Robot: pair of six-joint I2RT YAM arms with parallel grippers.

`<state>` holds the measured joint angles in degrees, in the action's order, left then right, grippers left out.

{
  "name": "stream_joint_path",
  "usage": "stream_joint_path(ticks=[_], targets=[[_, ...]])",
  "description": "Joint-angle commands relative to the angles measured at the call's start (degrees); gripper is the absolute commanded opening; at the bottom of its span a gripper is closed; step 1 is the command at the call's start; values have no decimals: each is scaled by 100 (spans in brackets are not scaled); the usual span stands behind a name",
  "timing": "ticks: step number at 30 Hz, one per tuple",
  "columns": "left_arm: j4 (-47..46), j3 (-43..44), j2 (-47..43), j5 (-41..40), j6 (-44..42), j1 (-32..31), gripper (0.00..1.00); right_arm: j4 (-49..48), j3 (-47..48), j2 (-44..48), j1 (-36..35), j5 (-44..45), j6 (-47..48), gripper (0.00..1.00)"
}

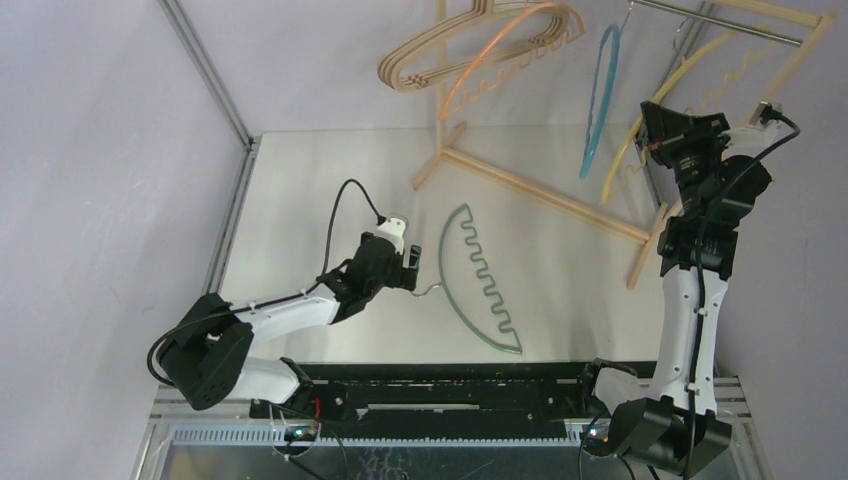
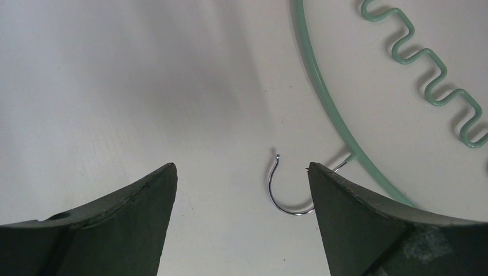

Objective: Organize the hangers

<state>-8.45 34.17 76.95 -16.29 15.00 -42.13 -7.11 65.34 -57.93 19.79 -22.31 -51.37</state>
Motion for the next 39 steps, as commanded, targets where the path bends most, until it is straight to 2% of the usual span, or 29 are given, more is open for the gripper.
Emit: stream_joint_path(ticks=[1, 12, 14, 18, 24, 28, 29, 34, 39], targets=[[-131, 194, 17, -69, -68, 64, 89, -610, 388, -166, 228, -140, -146, 0], [-113, 186, 18, -63, -81, 108, 88, -503, 344, -680, 522, -296, -56, 0], [-109, 199, 36, -52, -71, 108, 88, -450, 220, -669, 522, -354, -21, 7], [-111, 212, 48, -29, -57, 107, 89, -289, -2, -476, 496, -448, 153, 29], [-154, 205, 61, 44, -14, 108, 88, 12, -40, -153, 388, -483, 562, 22], [-191, 204, 92, 95, 29, 108, 88, -85, -35, -77, 327, -732, 476, 2], [-192, 199, 88, 100, 37, 104, 88, -99, -38, -56, 292, -764, 483, 0], [-176, 177, 16, 84, 27, 113, 88, -237, -39, 23, 236, -881, 384, 0], [-166, 177, -9, 66, 15, 108, 88, -958, -39, -5, 235, -1219, 55, 0]])
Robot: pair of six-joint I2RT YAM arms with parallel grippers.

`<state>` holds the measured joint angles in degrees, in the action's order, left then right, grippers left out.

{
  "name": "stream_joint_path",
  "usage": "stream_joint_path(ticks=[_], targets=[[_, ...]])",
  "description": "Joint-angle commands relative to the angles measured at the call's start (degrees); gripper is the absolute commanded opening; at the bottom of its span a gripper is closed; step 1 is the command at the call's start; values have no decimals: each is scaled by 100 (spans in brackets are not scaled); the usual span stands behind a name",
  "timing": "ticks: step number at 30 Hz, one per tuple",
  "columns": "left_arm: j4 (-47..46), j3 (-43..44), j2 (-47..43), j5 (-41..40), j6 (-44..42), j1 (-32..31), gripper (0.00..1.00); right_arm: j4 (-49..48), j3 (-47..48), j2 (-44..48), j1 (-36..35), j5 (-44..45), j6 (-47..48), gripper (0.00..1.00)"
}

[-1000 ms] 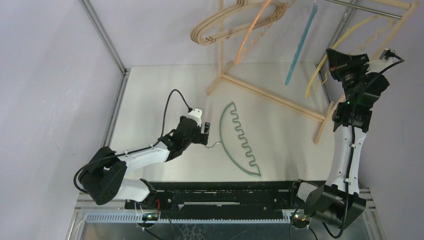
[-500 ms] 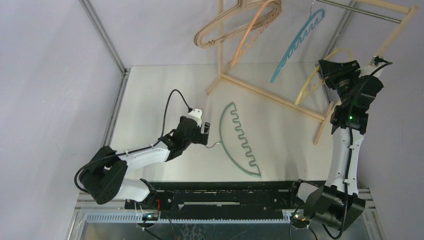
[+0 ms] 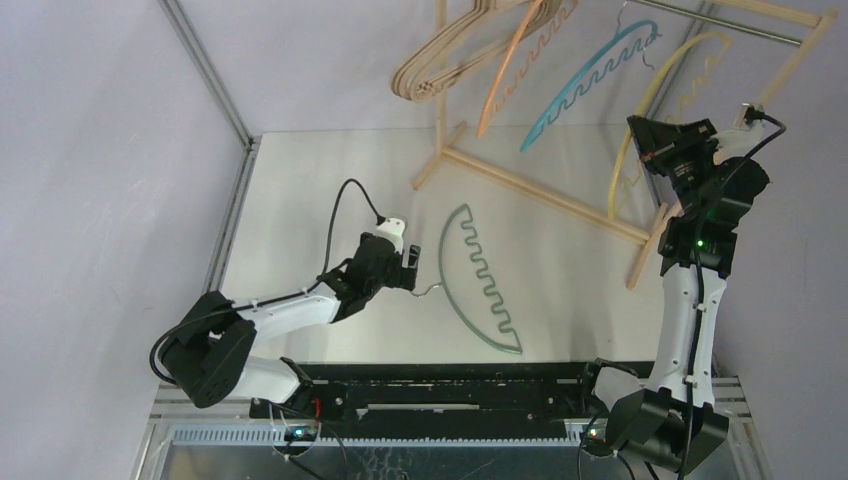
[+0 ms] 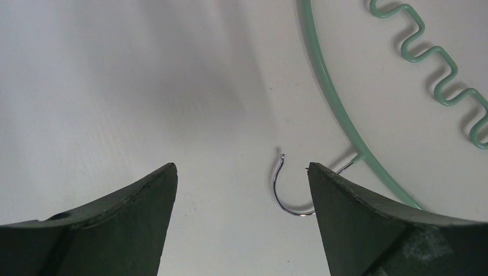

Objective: Organize the hangers

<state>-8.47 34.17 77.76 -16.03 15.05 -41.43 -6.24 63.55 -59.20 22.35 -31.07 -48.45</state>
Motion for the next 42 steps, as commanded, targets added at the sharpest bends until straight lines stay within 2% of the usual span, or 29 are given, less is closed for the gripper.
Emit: stream_joint_path(ticks=[1, 7, 12, 22, 42], targets=[[-170, 177, -79, 39, 13, 38, 88, -1229, 140, 107, -18, -441, -340, 0], [-188, 177, -31, 33, -3, 38, 88, -1779, 230, 115, -20, -733, -570, 0], [-199, 188, 20, 39, -4, 40, 88, -1492, 509, -25, -18, -514, -381, 0], [-140, 177, 22, -80, -63, 47, 88, -1618, 971, -872, 5, -260, -300, 0], [-163, 185, 144, -50, -86, 96, 88, -1284, 727, -1393, 85, 384, 103, 0]])
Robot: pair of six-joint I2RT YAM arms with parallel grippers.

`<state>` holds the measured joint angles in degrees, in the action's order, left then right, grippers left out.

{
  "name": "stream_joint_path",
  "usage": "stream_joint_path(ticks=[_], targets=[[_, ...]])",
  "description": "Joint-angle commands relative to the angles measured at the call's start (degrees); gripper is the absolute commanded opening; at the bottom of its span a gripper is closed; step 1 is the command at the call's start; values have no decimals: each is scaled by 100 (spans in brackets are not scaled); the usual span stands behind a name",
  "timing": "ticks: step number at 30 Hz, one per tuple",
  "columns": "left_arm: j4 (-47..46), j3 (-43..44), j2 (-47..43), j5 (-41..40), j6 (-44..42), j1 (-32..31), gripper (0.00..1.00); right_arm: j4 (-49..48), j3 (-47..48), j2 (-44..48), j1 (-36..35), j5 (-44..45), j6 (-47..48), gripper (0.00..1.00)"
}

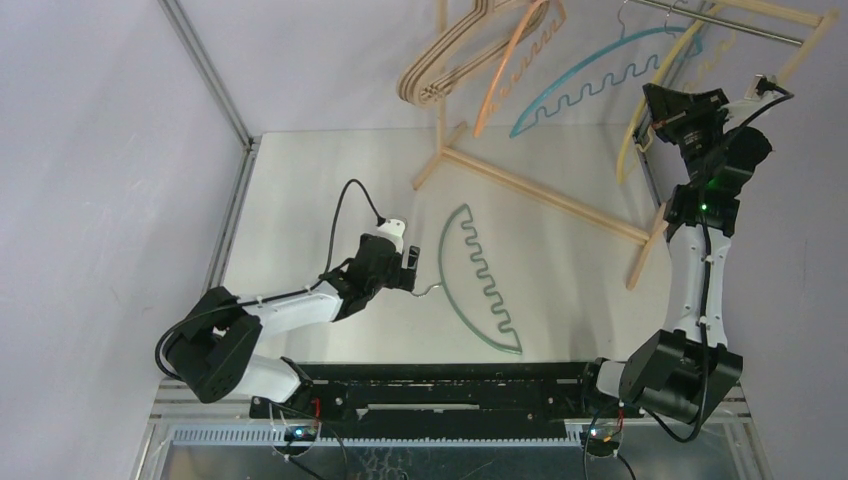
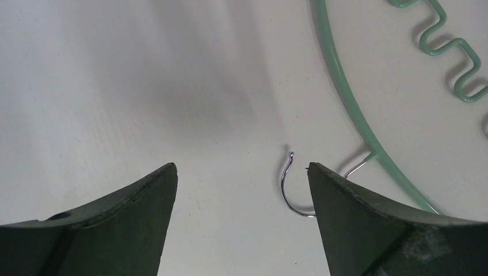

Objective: Organize the hangers

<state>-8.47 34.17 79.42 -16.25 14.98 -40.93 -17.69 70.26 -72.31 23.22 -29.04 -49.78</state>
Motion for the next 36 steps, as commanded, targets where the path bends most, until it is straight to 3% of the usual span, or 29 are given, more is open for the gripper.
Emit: stream_joint_path(ticks=[1, 3, 5, 10, 16, 20, 30, 36], targets=[[-164, 179, -30, -27, -83, 49, 88, -119, 50, -109, -25, 197, 279, 0], [-151, 177, -47, -27, -75, 50, 88, -14, -114, -170, -115, 198, 383, 0], [-155, 170, -67, -27, -76, 50, 88, 71, -118, -247, -265, 200, 505, 7], [-140, 153, -101, -32, -48, 50, 88, 533, -133, -188, -663, 538, 975, 44], [-120, 160, -129, -14, -57, 51, 88, 1062, -465, 588, -896, 1161, 1182, 62], [-111, 151, -176, 6, -49, 50, 88, 1691, -861, 1554, -1261, 1877, 1624, 81], [-190, 131, -103, 214, 12, 50, 88, 3371, -1410, 4055, -1877, 2903, 2460, 85], [-167, 177, -153, 260, 63, 50, 88, 4404, -1361, 4587, -1984, 2058, 2538, 86]])
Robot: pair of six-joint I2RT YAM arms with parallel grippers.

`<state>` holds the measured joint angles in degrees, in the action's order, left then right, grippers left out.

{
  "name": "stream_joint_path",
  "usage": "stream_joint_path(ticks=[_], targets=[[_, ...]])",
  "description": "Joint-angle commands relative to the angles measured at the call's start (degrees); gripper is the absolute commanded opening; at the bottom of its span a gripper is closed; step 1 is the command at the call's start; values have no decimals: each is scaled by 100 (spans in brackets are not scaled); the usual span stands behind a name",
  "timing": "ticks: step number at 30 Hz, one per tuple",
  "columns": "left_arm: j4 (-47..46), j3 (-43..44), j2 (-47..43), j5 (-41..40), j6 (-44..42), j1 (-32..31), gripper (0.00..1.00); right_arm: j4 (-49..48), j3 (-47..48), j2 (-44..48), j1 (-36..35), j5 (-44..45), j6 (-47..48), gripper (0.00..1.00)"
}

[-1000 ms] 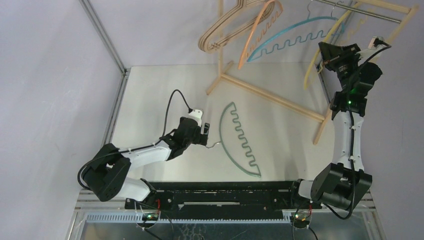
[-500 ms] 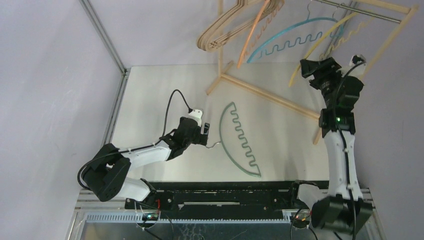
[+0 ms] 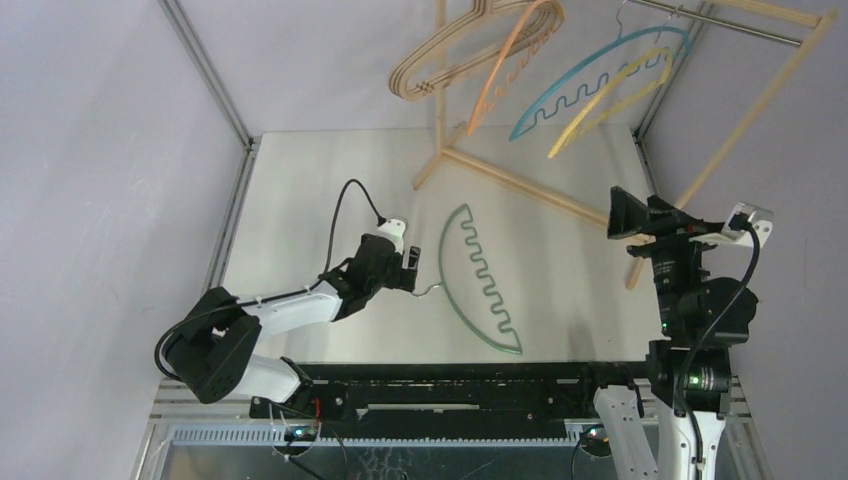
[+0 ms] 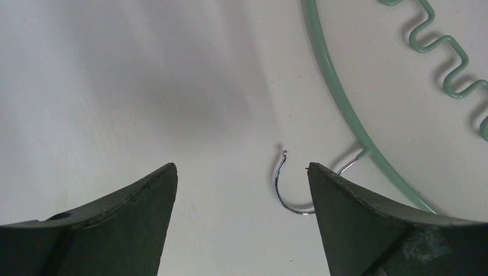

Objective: Organize the hangers

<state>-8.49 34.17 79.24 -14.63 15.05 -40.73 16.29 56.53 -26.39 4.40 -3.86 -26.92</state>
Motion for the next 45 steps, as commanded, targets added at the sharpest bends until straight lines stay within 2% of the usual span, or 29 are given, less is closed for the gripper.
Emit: stream_joint_path(ticks=[1, 7, 13, 18, 21, 25, 29, 38, 45], targets=[[-158, 185, -149, 107, 73, 30, 88, 1165, -15, 22, -155, -627, 306, 87], [-95, 226, -109, 228, 259, 127, 88, 1907, -446, 44, -868, -924, 907, 86], [-145, 271, -100, 451, 448, 308, 88, 2045, -774, -439, -2590, 23, 1279, 85], [-81, 344, -127, 409, 450, 423, 88, 1584, -831, -1897, -4456, 1330, 1485, 86], [-73, 319, -177, 454, 493, 529, 88, 1252, -770, -2887, -5174, 1799, 1435, 86], [-111, 198, -285, 604, 579, 720, 88, 476, -1032, -3877, -5406, 1780, 1268, 85], [-180, 48, -496, 674, 587, 764, 88, -140, -1397, -4340, -5442, 1435, 1251, 83], [-419, -69, -335, 789, 718, 769, 88, -406, -1415, -5342, -6034, 1386, 1353, 80], [-418, -107, -353, 791, 688, 794, 88, -493, -1460, -5855, -6142, 1471, 1095, 76]])
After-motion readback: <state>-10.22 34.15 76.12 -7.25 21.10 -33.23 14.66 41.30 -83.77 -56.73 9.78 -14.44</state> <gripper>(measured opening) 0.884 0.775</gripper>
